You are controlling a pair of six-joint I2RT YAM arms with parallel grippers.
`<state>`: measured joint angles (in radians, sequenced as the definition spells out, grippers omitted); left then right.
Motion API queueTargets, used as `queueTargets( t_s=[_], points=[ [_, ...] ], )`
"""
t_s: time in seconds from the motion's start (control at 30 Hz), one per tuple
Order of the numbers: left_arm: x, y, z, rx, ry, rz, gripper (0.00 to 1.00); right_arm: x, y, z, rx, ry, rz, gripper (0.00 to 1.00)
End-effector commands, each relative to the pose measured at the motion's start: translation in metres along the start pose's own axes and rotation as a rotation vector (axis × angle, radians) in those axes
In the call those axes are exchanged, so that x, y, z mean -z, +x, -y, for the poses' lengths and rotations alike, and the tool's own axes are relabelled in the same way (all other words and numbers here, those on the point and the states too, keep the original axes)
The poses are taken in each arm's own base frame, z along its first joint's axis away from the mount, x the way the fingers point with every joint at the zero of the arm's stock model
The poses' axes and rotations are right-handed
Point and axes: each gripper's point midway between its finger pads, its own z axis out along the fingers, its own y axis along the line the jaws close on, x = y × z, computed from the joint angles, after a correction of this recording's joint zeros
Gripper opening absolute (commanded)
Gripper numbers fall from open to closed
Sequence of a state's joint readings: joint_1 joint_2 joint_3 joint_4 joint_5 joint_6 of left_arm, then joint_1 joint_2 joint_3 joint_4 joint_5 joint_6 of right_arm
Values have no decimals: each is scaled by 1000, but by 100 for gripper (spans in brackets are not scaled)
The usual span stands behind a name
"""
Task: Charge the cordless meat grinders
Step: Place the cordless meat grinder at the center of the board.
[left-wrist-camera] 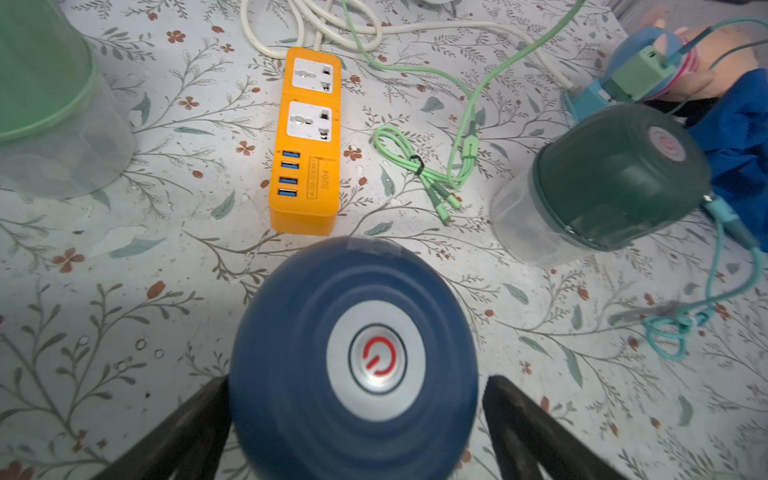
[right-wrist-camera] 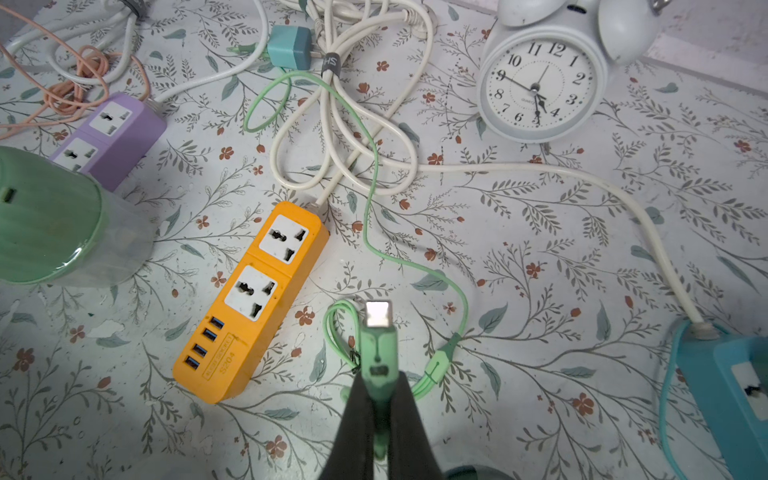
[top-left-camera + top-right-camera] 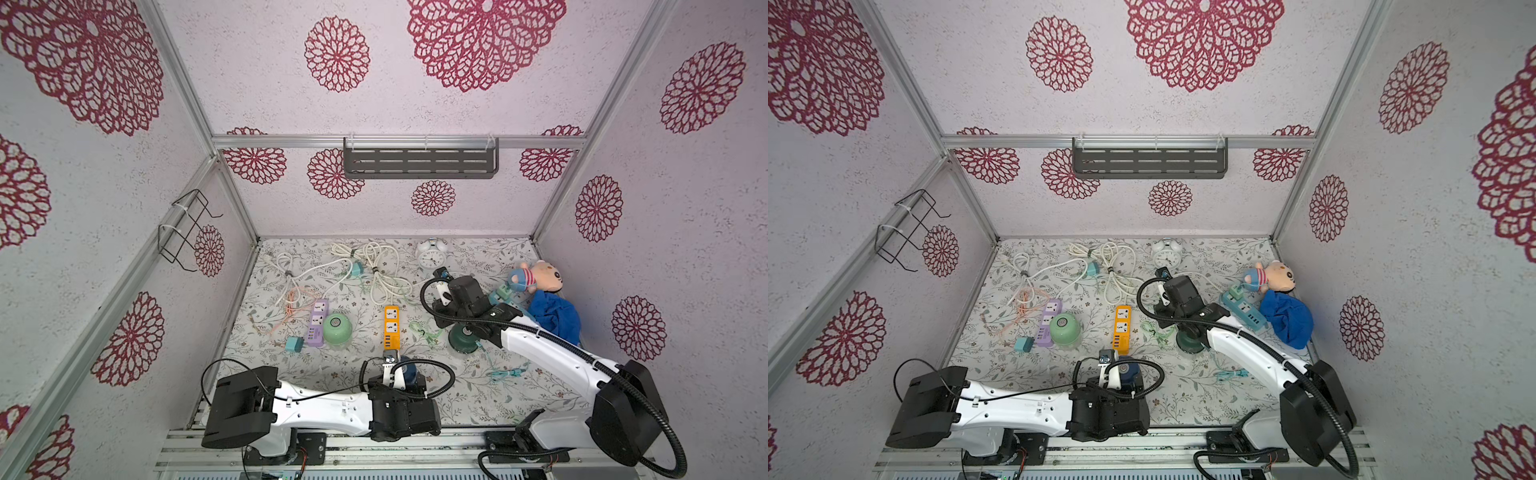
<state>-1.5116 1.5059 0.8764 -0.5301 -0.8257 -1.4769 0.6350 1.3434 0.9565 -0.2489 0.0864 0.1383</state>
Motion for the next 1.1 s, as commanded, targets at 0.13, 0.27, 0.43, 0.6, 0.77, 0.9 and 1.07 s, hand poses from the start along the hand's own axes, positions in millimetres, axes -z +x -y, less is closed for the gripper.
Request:
queueTargets(
  t_s=[0.13,0.27,0.43,0.6,0.77,0.9,1.07],
  points=[
    [28,-11,37,47,272,-32,97,15,-6,12,8,35,36,0],
    [39,-19,25,0,279,-26,97,22,-9,10,16,20,42,0],
    [47,-28,-2,-180,255,16,97,28,-7,-5,23,-57,23,0],
    [54,-42,-37,-157,316,97,97,33,16,-22,27,-100,-45,0],
    [66,-65,-67,-36,411,182,99,37,44,-38,9,-116,-89,0],
    [70,-71,-78,-41,431,201,100,37,59,-48,-11,-111,-105,0],
    [62,-56,-75,-122,408,145,100,34,81,-57,-46,-114,-134,0]
  ],
)
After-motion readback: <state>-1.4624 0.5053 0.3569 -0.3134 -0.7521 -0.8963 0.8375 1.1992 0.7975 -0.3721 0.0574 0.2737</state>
